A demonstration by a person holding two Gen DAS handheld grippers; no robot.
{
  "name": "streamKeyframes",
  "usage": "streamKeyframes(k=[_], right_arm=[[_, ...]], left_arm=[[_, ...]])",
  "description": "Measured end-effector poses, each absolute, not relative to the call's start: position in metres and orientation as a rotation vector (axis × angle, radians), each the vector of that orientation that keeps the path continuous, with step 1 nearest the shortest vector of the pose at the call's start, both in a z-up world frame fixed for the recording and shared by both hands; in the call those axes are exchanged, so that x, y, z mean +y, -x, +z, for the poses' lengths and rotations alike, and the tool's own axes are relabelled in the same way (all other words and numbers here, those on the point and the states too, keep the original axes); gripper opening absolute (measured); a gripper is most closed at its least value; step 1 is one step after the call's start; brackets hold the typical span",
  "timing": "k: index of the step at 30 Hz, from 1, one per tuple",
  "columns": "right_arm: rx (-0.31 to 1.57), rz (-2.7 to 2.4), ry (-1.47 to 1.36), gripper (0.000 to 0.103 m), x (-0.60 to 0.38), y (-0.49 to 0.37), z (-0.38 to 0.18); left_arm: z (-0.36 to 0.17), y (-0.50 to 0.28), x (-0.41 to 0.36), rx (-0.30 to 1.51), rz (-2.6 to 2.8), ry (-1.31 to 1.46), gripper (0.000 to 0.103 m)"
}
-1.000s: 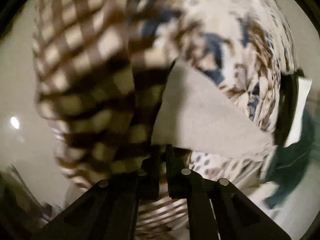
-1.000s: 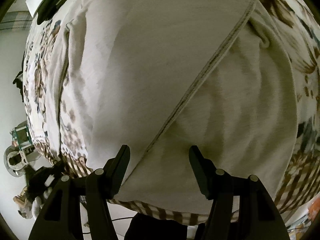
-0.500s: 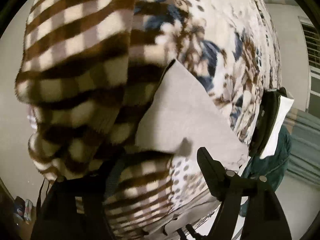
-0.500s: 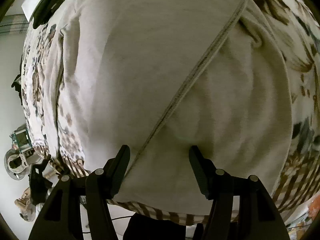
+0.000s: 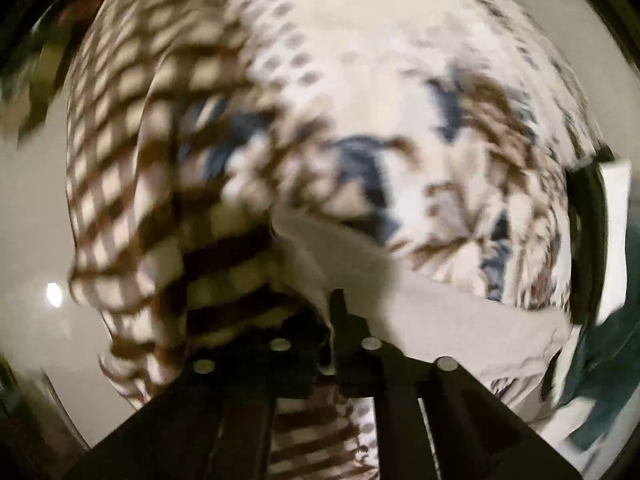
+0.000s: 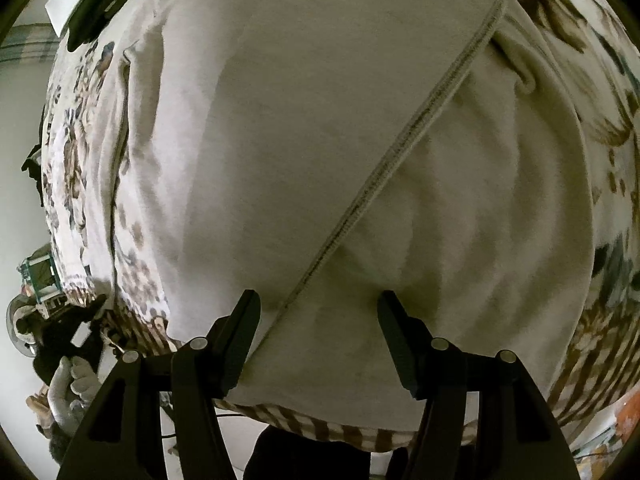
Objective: Fold small clothes
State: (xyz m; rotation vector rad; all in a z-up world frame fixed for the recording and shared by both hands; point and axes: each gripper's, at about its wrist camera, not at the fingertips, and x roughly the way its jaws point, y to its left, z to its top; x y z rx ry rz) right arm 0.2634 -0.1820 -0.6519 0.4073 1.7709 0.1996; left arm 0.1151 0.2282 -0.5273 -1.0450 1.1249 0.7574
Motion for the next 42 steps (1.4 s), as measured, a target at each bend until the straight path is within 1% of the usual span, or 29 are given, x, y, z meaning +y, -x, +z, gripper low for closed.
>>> streamKeyframes(k=[3, 6, 9, 12, 13, 17, 21, 24, 28, 34, 35, 36, 37, 38, 39, 40, 42], right_arm=[[1.766, 0.196, -0.413, 0.063, -0.186, -0.262, -0.652], [1.757, 0.185, -0.428, 0.063, -0.193, -0.262, -0.651], [1.747, 0.167, -0.453, 0.063, -0.206, -0.262, -0.649], [1.732, 0.135, -0.479, 0.063, -0.224, -0.26, -0.645], [1.727, 0.121, -0.488, 0.063, -0.231, -0.259, -0.644], [1.705, 0.059, -0.525, 0.063, -0.264, -0.249, -0.637], [1.695, 0.007, -0.542, 0.063, -0.289, -0.234, -0.636], [1.697, -0.042, -0.551, 0.062, -0.31, -0.221, -0.638], [1.705, -0.101, -0.588, 0.063, -0.338, -0.199, -0.643], [1.673, -0.096, -0.655, 0.063, -0.36, -0.185, -0.639], [1.653, -0.072, -0.689, 0.063, -0.362, -0.183, -0.638], [1.637, -0.049, -0.716, 0.063, -0.363, -0.185, -0.637], [1.613, -0.01, -0.749, 0.063, -0.361, -0.19, -0.634], [1.598, 0.016, -0.766, 0.063, -0.359, -0.195, -0.633], [1.578, 0.05, -0.782, 0.063, -0.353, -0.201, -0.631], [1.568, 0.068, -0.786, 0.063, -0.346, -0.207, -0.63], [1.558, 0.105, -0.764, 0.063, -0.328, -0.219, -0.631]], left_arm=[[-0.499, -0.134, 0.22, 1.107, 0.712, 0.881, 0.002], [-0.463, -0.161, 0.193, 1.075, 0.607, 0.669, 0.002], [-0.433, -0.193, 0.135, 1.072, 0.402, 0.467, 0.002], [-0.421, -0.217, 0.051, 1.098, 0.135, 0.289, 0.002], [-0.421, -0.219, 0.013, 1.113, 0.021, 0.229, 0.002], [-0.427, -0.21, -0.089, 1.156, -0.274, 0.098, 0.002], [-0.441, -0.181, -0.166, 1.201, -0.511, -0.014, 0.002], [-0.448, -0.161, -0.198, 1.22, -0.608, -0.093, 0.002], [-0.468, -0.146, -0.221, 1.287, -0.714, -0.153, 0.002], [-0.478, -0.152, -0.215, 1.367, -0.645, -0.136, 0.005], [-0.48, -0.158, -0.209, 1.378, -0.602, -0.135, 0.007], [-0.481, -0.166, -0.201, 1.387, -0.557, -0.132, 0.015], [-0.483, -0.175, -0.187, 1.398, -0.493, -0.112, 0.03], [-0.484, -0.177, -0.176, 1.404, -0.459, -0.091, 0.038], [-0.487, -0.184, -0.16, 1.415, -0.403, -0.061, 0.05], [-0.491, -0.194, -0.139, 1.428, -0.323, -0.029, 0.057], [-0.496, -0.2, -0.109, 1.435, -0.215, -0.007, 0.058]])
